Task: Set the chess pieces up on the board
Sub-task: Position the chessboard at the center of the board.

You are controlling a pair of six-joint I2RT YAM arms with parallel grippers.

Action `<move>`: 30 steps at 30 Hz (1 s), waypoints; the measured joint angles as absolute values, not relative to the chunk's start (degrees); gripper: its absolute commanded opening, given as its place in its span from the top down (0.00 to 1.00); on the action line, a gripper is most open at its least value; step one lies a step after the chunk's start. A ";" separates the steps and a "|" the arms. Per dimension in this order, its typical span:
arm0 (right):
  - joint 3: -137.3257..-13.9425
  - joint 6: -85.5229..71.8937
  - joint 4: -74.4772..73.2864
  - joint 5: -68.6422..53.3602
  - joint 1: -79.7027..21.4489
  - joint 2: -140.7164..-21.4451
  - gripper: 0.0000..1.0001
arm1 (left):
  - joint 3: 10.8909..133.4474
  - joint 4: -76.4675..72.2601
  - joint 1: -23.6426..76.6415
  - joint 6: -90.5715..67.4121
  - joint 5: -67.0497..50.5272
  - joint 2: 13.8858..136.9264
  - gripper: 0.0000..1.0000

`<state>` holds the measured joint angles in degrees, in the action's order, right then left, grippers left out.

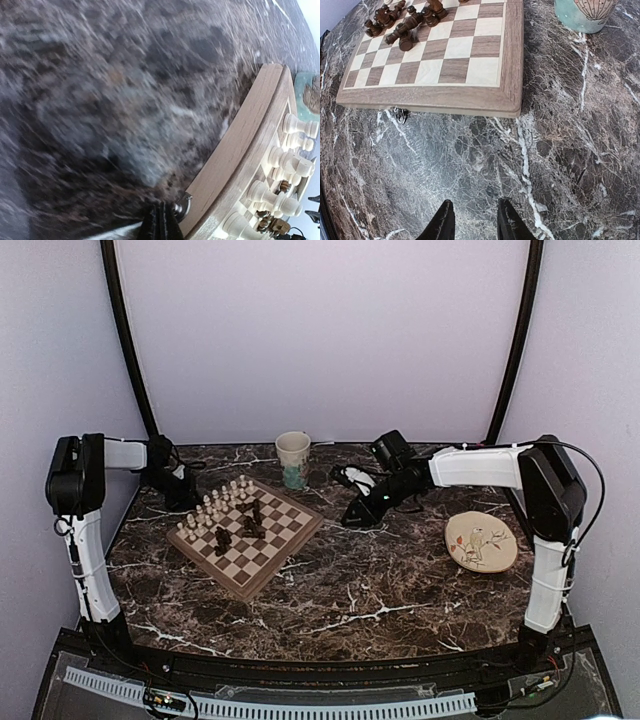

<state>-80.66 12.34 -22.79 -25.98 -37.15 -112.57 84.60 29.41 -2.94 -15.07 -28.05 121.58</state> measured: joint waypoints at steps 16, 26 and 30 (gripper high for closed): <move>-78.54 13.10 -22.70 -25.39 -37.15 -113.43 0.73 | 64.38 25.52 5.15 -18.81 -28.95 107.24 1.00; -78.37 13.56 -22.94 -22.92 -37.15 -114.83 0.73 | 55.18 22.17 10.13 -22.96 -28.29 99.29 1.00; -78.39 14.06 -23.64 -22.70 -37.12 -114.89 0.71 | 52.58 20.56 13.30 -24.73 -27.97 96.68 1.00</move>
